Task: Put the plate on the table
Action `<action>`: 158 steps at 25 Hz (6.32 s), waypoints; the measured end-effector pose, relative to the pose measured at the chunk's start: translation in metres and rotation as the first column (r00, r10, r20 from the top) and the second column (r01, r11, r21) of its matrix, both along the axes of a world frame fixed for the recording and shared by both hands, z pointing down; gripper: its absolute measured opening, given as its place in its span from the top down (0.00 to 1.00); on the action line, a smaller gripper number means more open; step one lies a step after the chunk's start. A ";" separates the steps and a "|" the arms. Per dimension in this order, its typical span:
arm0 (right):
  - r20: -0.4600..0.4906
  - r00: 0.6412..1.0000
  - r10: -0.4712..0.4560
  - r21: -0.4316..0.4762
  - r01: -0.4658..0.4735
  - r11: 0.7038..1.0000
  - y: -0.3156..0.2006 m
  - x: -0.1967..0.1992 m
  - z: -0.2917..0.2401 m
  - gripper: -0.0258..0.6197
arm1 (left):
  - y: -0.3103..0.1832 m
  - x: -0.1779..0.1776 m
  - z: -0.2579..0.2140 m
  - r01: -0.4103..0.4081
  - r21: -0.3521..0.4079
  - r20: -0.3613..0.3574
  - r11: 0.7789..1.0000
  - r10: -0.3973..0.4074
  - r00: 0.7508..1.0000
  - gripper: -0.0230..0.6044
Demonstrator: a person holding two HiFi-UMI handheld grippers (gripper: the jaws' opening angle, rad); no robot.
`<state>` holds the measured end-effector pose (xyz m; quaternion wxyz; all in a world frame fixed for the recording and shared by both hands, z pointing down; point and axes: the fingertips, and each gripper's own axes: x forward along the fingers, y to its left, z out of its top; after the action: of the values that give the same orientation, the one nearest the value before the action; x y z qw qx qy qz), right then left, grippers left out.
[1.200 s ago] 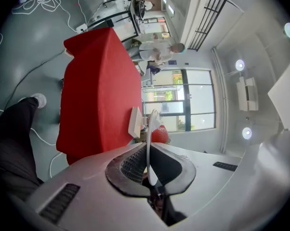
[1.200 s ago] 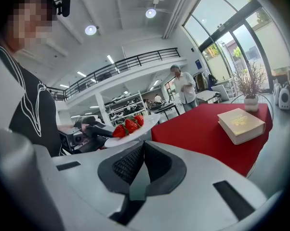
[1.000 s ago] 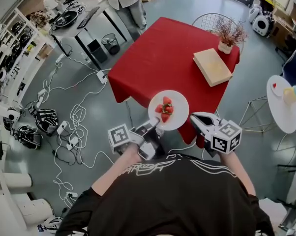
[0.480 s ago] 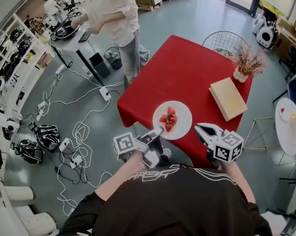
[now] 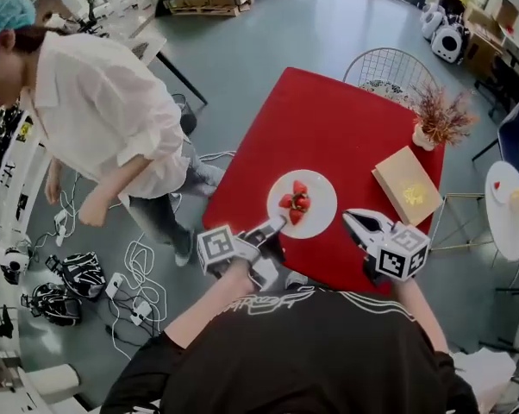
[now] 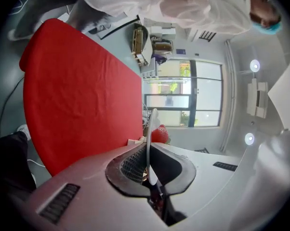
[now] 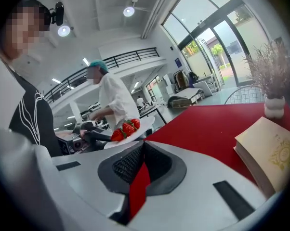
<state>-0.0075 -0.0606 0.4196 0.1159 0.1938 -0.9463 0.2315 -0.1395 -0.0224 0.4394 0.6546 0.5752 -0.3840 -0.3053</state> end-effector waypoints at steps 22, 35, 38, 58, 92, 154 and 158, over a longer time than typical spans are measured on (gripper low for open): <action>0.009 0.975 0.220 -0.057 -0.220 0.974 -0.045 0.018 0.025 0.95 | -0.075 0.007 0.032 -0.162 -0.017 0.025 0.987 0.163 0.986 0.94; 0.003 0.972 0.234 -0.085 -0.233 0.969 -0.058 0.034 0.042 0.95 | -0.108 0.022 0.063 -0.161 -0.079 0.062 0.984 0.166 0.984 0.94; 0.011 0.968 0.250 -0.099 -0.248 0.964 -0.060 0.043 0.047 0.95 | -0.120 0.029 0.070 -0.160 -0.066 0.069 0.985 0.164 0.984 0.94; -0.001 0.943 0.332 -0.178 -0.327 0.928 -0.066 0.071 0.074 0.95 | -0.173 0.032 0.146 -0.152 -0.171 0.179 0.973 0.182 0.967 0.94; -0.007 0.927 0.376 -0.196 -0.370 0.908 -0.064 0.083 0.084 0.95 | -0.176 0.042 0.132 -0.344 0.078 0.366 0.936 0.294 0.883 0.64; 0.111 0.993 -0.036 0.127 0.022 0.992 0.022 -0.001 -0.049 0.95 | 0.000 0.084 -0.089 -0.790 0.429 0.846 0.437 0.112 0.522 0.95; 0.131 0.989 -0.066 0.162 0.044 0.986 0.056 0.016 -0.068 0.95 | 0.036 0.104 -0.098 -0.789 0.422 0.858 0.447 0.086 0.507 0.95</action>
<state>0.0089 -0.0048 0.3511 0.0419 0.1600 -0.9723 0.1649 -0.0350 0.0139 0.3412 0.1738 0.9523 -0.2496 0.0250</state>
